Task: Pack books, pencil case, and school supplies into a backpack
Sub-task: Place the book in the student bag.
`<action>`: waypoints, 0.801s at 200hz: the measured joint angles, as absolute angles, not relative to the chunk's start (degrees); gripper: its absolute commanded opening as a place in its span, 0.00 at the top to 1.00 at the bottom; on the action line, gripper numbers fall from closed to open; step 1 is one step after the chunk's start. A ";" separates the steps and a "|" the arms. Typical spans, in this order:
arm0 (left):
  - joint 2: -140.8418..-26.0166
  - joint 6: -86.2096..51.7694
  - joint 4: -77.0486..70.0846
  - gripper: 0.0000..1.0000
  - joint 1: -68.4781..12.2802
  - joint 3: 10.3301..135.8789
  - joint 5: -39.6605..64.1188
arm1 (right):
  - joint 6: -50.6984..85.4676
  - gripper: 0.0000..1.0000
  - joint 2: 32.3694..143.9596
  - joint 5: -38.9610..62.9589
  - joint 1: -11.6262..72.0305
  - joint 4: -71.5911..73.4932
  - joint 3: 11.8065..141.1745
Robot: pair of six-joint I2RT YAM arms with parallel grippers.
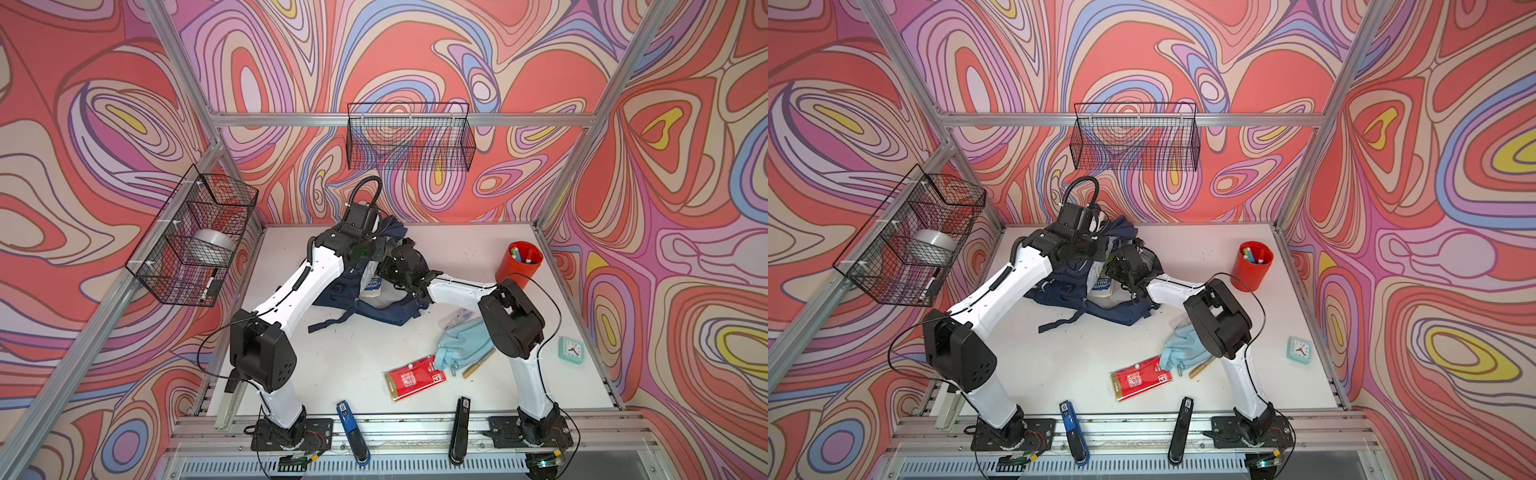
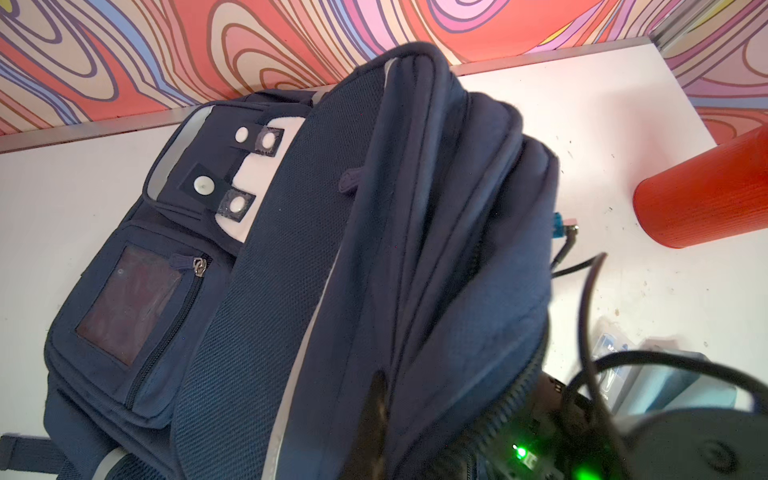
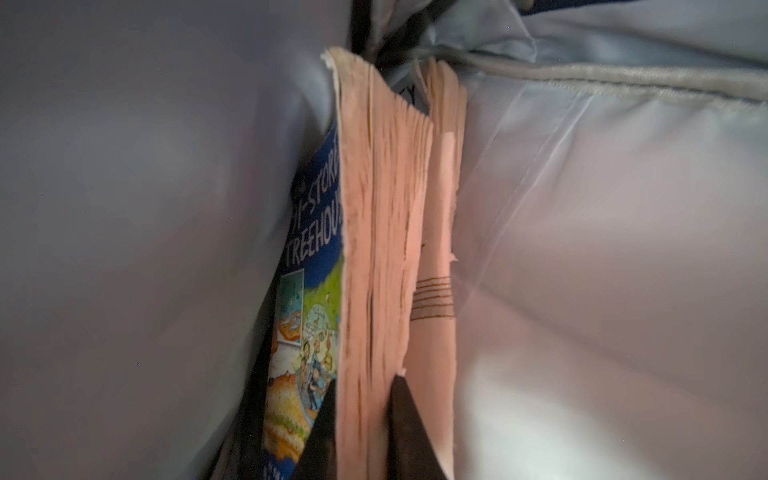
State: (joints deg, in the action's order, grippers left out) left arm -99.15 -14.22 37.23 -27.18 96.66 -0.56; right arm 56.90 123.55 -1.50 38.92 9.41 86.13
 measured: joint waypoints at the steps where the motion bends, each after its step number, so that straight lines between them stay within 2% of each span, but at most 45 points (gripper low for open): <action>1: -99.15 -14.22 37.23 1.00 -27.18 96.66 -0.56 | 56.95 1.00 123.63 -1.61 38.94 9.56 86.13; 50: -99.15 -15.18 37.06 1.00 -26.85 96.66 1.48 | 63.18 1.00 128.49 -7.16 40.77 20.12 86.52; 97: -99.07 -16.19 37.15 1.00 -26.15 96.66 3.44 | 67.96 1.00 134.67 -10.66 42.96 23.64 92.58; 106: -98.98 -16.19 37.15 1.00 -26.06 96.66 3.44 | 68.36 0.91 134.91 -10.96 43.03 23.90 92.77; 118: -98.76 -16.16 37.12 1.00 -25.91 96.66 3.44 | 68.64 0.71 134.96 -11.09 43.07 24.32 92.79; 130: -98.52 -16.16 37.12 1.00 -25.82 96.64 3.42 | 68.75 0.58 135.13 -11.18 43.11 25.32 92.79; 160: -97.71 -16.14 37.10 1.00 -25.12 96.01 3.68 | 67.09 0.50 134.76 -8.97 42.76 27.46 91.92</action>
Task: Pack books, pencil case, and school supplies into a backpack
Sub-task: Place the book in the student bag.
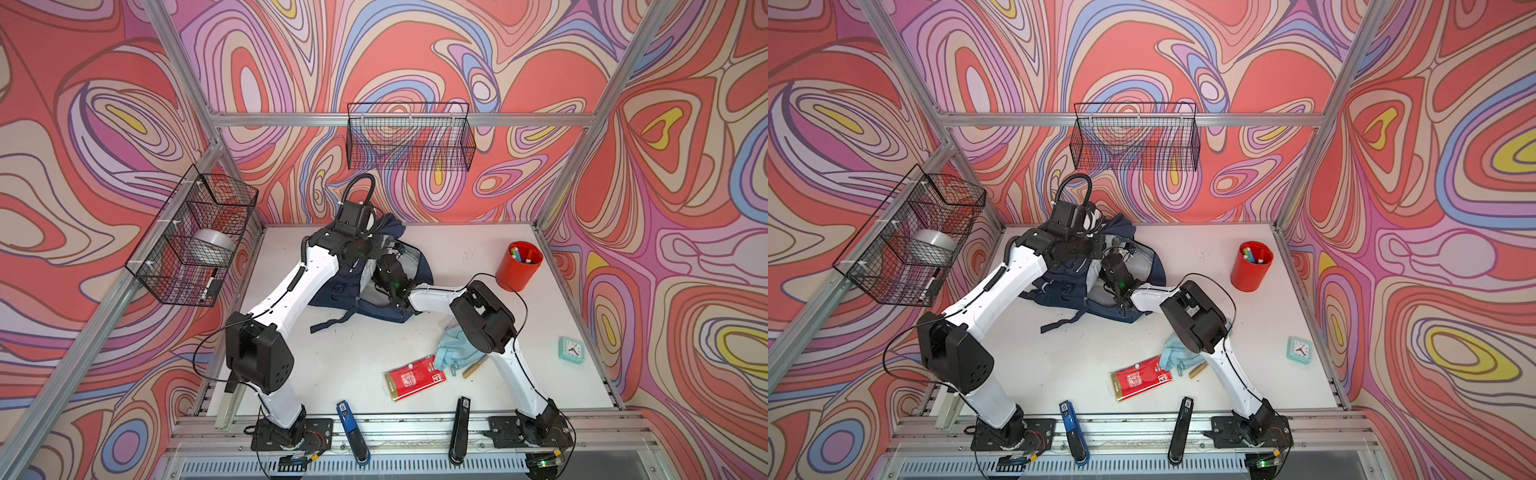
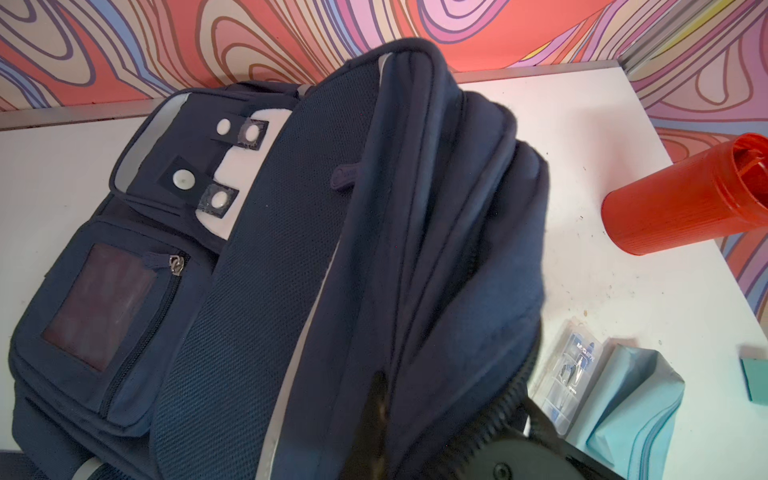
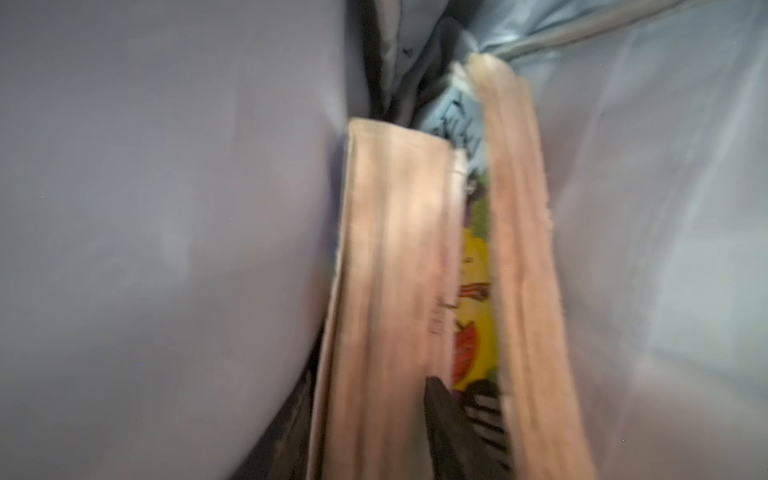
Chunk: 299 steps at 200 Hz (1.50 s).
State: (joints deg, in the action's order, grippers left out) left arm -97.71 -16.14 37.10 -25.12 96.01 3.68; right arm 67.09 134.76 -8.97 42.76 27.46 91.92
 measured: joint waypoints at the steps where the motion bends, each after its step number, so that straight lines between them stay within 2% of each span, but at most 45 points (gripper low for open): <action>1: -97.62 -16.14 37.10 1.00 -25.10 95.94 3.70 | 67.05 0.50 134.72 -8.82 42.74 27.46 91.85; 43: -96.05 -15.46 37.08 1.00 -24.75 94.41 3.57 | 62.87 0.50 129.23 0.10 39.29 22.48 85.38; 58: -95.74 -15.20 37.04 1.00 -24.73 93.93 3.60 | 59.51 0.57 125.80 2.04 37.60 19.05 83.31; 73: -95.48 -15.16 36.84 1.00 -24.73 93.47 3.75 | 56.42 0.59 122.50 3.09 36.27 16.23 81.56; 95: -95.24 -15.20 36.60 1.00 -24.62 93.14 4.51 | 52.93 0.71 120.36 5.52 35.79 14.57 81.71; 113: -94.94 -15.25 36.23 1.00 -24.47 92.58 5.10 | 52.07 0.75 121.32 7.99 36.16 15.22 82.48; 157: -93.89 -15.20 36.27 1.00 -24.32 91.96 5.45 | 54.94 0.78 129.21 8.86 37.50 18.81 84.25; 176: -93.73 -15.25 36.25 1.00 -24.25 91.96 5.63 | 55.61 0.91 131.09 8.62 37.89 19.75 86.63; 185: -93.73 -15.38 36.21 1.00 -24.12 91.92 6.02 | 55.57 0.93 131.55 8.45 38.28 20.21 87.88; 249: -93.73 -16.73 36.23 1.00 -23.83 91.70 8.69 | 61.21 0.95 137.51 7.49 41.87 26.92 92.33; 299: -93.27 -15.22 36.60 1.00 -23.83 91.50 7.40 | 58.57 0.77 134.17 6.70 41.91 24.49 88.33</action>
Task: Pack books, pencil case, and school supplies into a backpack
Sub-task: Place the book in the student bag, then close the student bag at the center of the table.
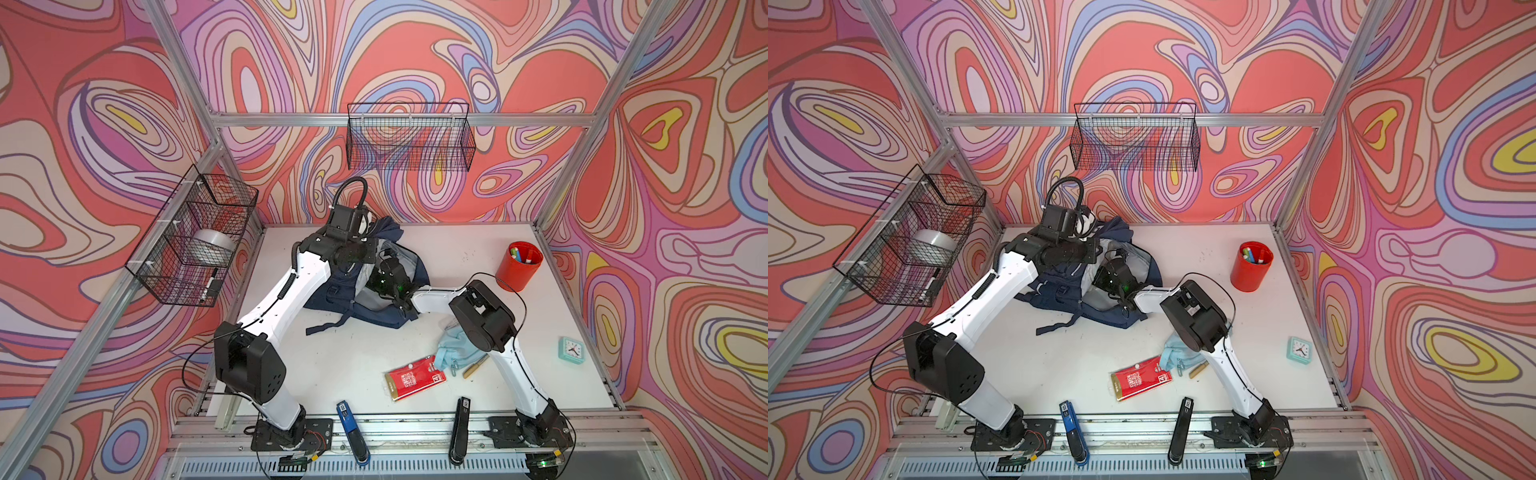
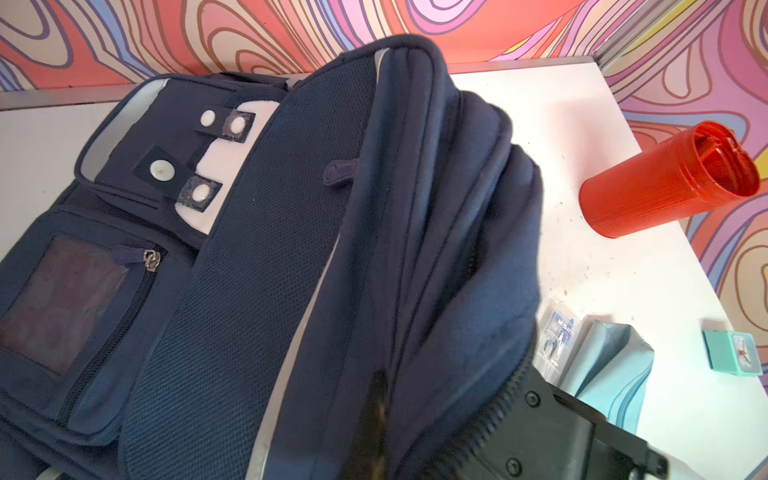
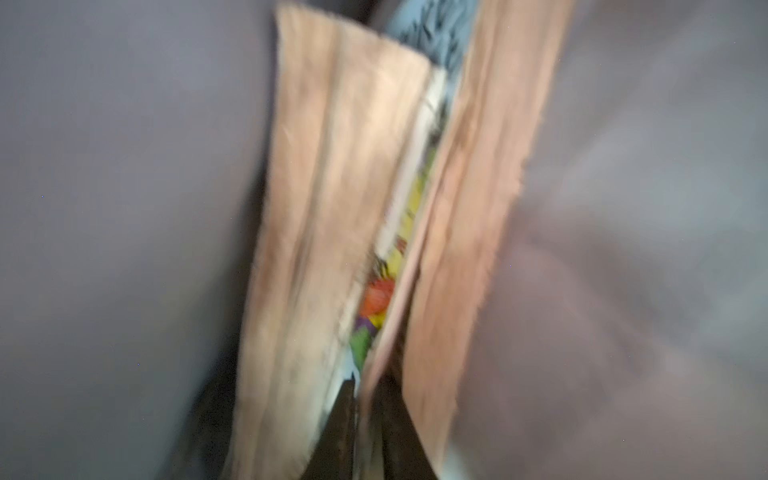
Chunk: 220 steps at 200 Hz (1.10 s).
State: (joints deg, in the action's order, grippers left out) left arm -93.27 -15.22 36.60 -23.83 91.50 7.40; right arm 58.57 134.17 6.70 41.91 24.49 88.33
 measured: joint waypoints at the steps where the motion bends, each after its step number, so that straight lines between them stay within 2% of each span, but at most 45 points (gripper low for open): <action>1: -93.17 -15.18 36.60 1.00 -23.83 91.44 7.33 | 58.43 0.76 134.02 6.70 41.91 24.34 88.23; 8: -92.75 -14.96 36.71 1.00 -23.83 91.15 7.16 | 57.14 0.71 132.53 6.50 41.89 22.90 87.26; 24: -91.48 -14.46 36.77 1.00 -23.83 90.30 6.59 | 53.60 0.51 128.62 5.87 41.93 18.39 85.84; 37: -90.37 -14.06 36.77 1.00 -23.83 89.43 6.33 | 50.87 0.42 125.80 5.10 41.80 14.79 85.82; 61: -88.68 -13.69 36.62 1.00 -23.83 87.59 6.26 | 46.96 0.38 120.44 3.81 41.47 8.84 85.41; 101: -88.25 -13.76 34.57 1.00 -23.86 84.90 6.55 | 43.35 0.23 111.87 4.60 39.38 2.48 79.53; 103: -88.25 -13.76 34.48 1.00 -23.86 84.71 6.61 | 43.03 0.20 111.66 4.71 39.22 2.31 79.33; 104: -88.25 -13.76 34.44 1.00 -23.86 84.66 6.63 | 42.85 0.11 111.42 4.86 39.07 2.07 79.13; 105: -88.25 -13.78 34.39 1.00 -23.88 84.60 6.66 | 42.83 0.06 111.26 4.89 39.00 1.93 79.02; 108: -88.25 -13.78 34.20 1.00 -23.92 84.36 6.72 | 42.35 0.02 110.72 4.86 38.70 1.54 78.54; 140: -88.25 -13.78 32.77 1.00 -24.05 82.08 7.60 | 35.20 0.02 104.12 3.84 36.71 -3.66 73.76; 184: -88.44 -14.74 30.76 1.00 -24.05 80.49 9.21 | 28.84 0.06 98.50 6.57 34.28 -6.17 71.66; 220: -90.48 -16.23 29.78 1.00 -24.10 80.51 10.52 | 25.61 0.14 96.16 4.75 38.28 -5.54 67.83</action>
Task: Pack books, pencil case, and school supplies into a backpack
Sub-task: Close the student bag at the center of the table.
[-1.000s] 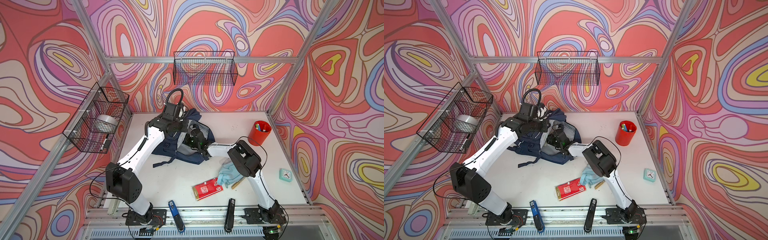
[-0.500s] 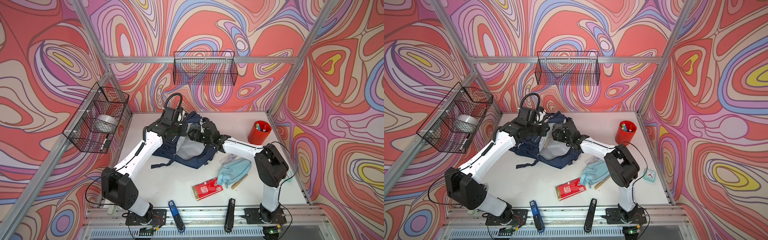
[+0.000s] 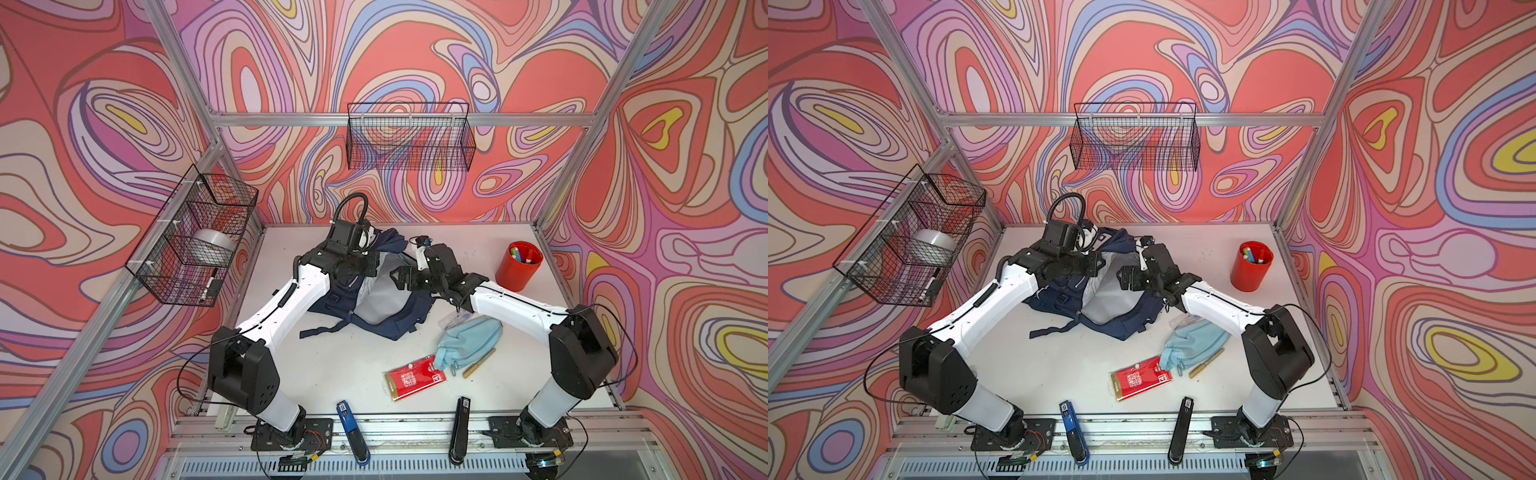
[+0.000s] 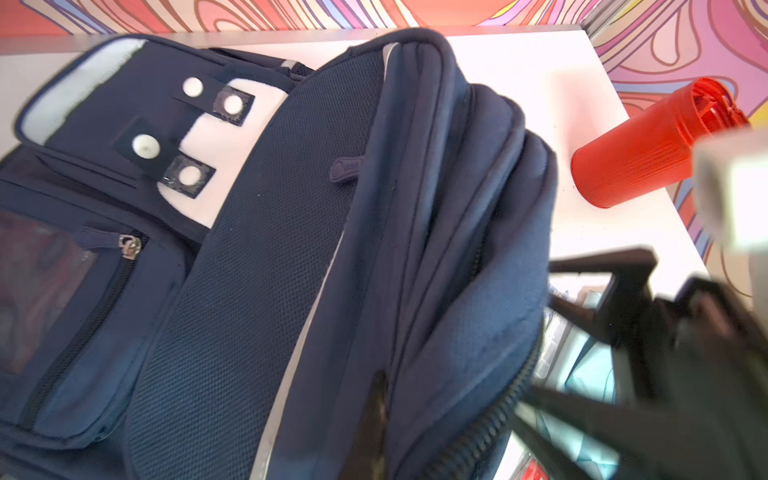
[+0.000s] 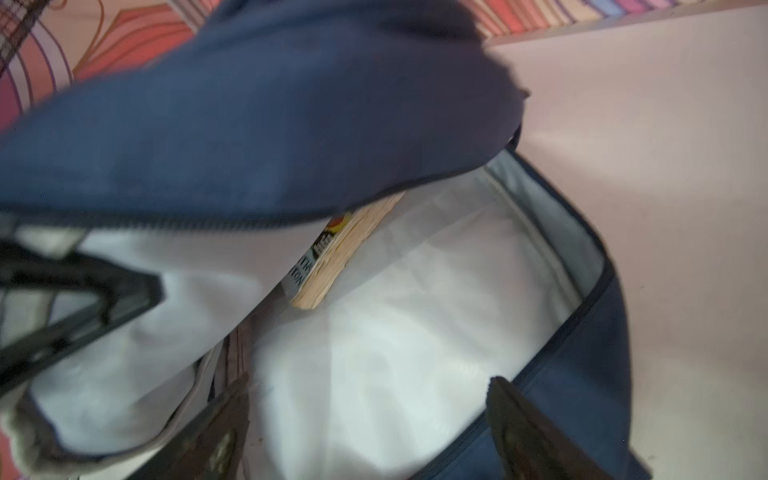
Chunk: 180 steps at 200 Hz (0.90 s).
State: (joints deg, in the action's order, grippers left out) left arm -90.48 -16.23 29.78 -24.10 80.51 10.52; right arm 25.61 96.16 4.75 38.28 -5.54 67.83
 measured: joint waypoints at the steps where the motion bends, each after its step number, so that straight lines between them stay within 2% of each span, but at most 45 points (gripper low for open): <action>1: -90.54 -16.29 29.74 1.00 -24.12 80.51 10.55 | 25.52 0.14 96.14 4.54 38.48 -5.52 67.72; 17: -91.07 -16.75 29.23 1.00 -24.23 80.53 10.61 | 24.86 0.19 95.64 1.06 43.00 -5.93 65.91; 49: -92.09 -17.34 28.67 1.00 -24.23 80.90 11.20 | 25.04 0.35 95.64 -7.07 53.71 -6.72 65.73; 88: -92.66 -18.06 28.47 1.00 -24.23 80.90 12.01 | 26.24 0.46 96.38 -13.34 59.53 -3.29 64.90; 123: -92.71 -18.37 28.47 1.00 -24.23 80.90 12.14 | 25.93 0.48 100.29 -15.40 60.88 -1.93 65.63; 145: -92.73 -19.25 28.34 1.00 -24.21 80.90 12.45 | 25.65 0.44 102.00 -15.97 61.21 -1.93 65.65; 180: -93.43 -20.71 27.83 1.00 -24.21 81.03 12.88 | 25.15 0.48 107.68 -20.18 63.99 -3.92 71.11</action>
State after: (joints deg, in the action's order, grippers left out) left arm -93.43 -20.71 27.83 -24.21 81.03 12.88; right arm 25.15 107.68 -20.18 63.99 -3.92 71.11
